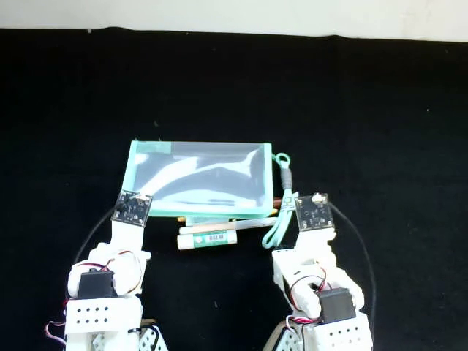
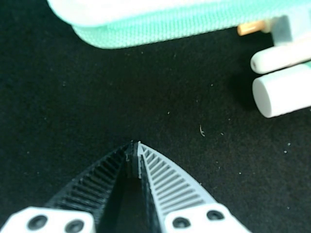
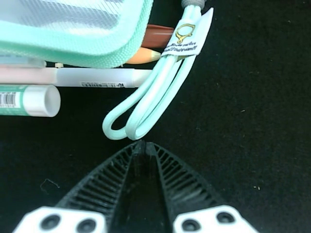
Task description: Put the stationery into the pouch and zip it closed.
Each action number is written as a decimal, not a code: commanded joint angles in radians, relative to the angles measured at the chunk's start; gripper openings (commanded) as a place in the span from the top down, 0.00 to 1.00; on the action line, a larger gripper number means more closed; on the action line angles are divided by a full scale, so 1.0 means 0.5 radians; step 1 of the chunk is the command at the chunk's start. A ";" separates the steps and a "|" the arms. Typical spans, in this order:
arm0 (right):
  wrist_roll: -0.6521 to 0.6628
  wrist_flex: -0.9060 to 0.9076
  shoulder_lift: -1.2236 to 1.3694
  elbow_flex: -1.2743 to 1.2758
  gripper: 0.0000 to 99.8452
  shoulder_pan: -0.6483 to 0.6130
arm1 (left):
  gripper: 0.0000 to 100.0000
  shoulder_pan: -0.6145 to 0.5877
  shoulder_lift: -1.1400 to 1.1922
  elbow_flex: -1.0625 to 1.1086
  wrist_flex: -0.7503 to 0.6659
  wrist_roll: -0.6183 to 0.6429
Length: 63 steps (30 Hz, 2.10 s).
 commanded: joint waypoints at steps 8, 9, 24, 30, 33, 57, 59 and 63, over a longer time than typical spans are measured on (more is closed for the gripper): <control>-0.021 -0.259 -0.026 0.250 0.99 -0.005 | 0.99 -0.020 0.008 -0.100 -0.175 0.009; -0.021 -0.290 -0.026 0.226 0.99 -0.005 | 0.99 -0.014 0.008 -0.127 -0.175 0.012; -0.021 -0.054 -0.026 -0.456 0.99 -0.014 | 0.99 -0.011 0.008 -1.057 0.387 0.006; 0.086 -0.054 -0.026 -0.496 0.99 -0.014 | 0.99 -0.011 0.008 -1.103 0.384 0.003; 0.439 -0.054 -0.026 -0.514 0.99 -0.014 | 0.99 -0.008 0.008 -1.112 0.384 0.000; -0.236 -0.299 0.720 -0.667 0.74 -0.087 | 0.82 -0.020 0.026 -1.109 0.282 0.015; -0.331 -0.422 0.962 -0.671 0.74 -0.152 | 0.82 -0.020 0.026 -1.106 0.282 0.015; -0.519 -0.600 1.367 -0.732 0.74 -0.253 | 0.82 -0.023 0.026 -1.088 0.298 0.015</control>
